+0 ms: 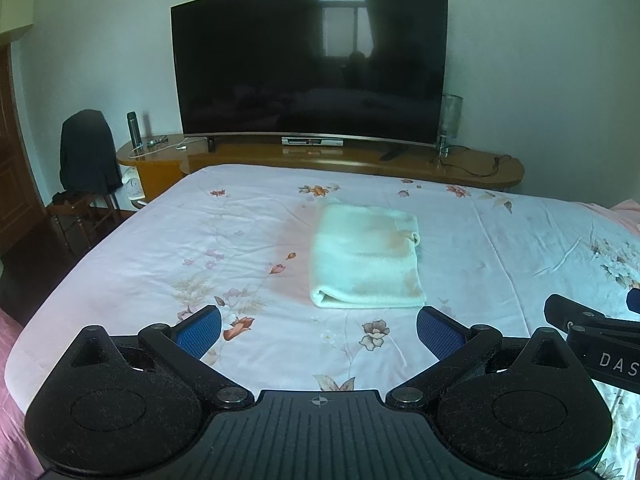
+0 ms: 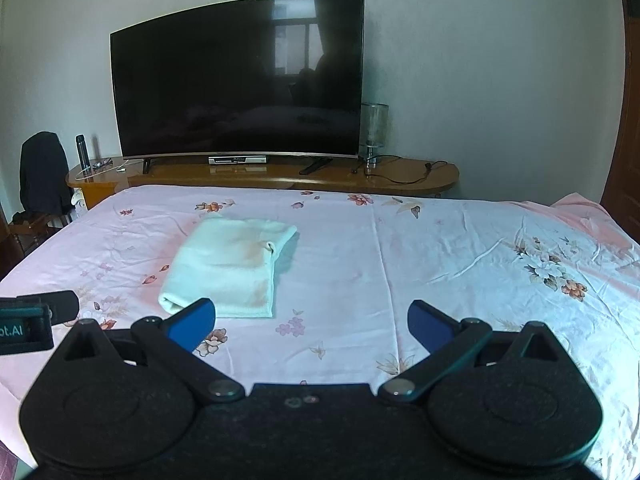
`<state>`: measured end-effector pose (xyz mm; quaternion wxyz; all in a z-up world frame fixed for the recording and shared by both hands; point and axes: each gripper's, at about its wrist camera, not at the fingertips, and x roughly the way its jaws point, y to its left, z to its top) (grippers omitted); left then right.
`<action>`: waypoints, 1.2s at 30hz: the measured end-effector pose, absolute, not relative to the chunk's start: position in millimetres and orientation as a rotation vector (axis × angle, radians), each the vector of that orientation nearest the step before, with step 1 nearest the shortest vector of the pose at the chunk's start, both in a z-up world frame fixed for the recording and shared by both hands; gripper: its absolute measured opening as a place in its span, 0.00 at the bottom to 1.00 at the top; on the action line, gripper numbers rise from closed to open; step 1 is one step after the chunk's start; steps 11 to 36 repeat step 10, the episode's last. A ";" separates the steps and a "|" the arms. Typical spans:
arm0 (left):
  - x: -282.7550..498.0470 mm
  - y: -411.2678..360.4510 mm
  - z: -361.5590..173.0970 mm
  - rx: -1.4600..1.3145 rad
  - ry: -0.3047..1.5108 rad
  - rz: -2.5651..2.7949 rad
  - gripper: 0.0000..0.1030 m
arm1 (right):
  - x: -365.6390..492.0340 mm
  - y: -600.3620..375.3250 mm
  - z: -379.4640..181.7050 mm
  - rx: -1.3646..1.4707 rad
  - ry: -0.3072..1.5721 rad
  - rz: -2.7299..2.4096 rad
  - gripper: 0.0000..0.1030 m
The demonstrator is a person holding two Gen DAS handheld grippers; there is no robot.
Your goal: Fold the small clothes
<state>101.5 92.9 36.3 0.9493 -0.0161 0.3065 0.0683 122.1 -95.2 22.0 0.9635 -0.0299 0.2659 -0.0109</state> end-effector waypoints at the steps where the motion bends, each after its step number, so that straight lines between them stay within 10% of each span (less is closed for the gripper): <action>1: 103.1 92.4 35.8 -0.032 0.624 0.135 1.00 | 122.3 -95.1 22.0 -0.061 0.538 -0.023 0.99; 36: 114.0 83.0 31.5 0.039 0.568 0.089 1.00 | 134.3 -97.4 15.9 -0.054 0.555 -0.031 0.99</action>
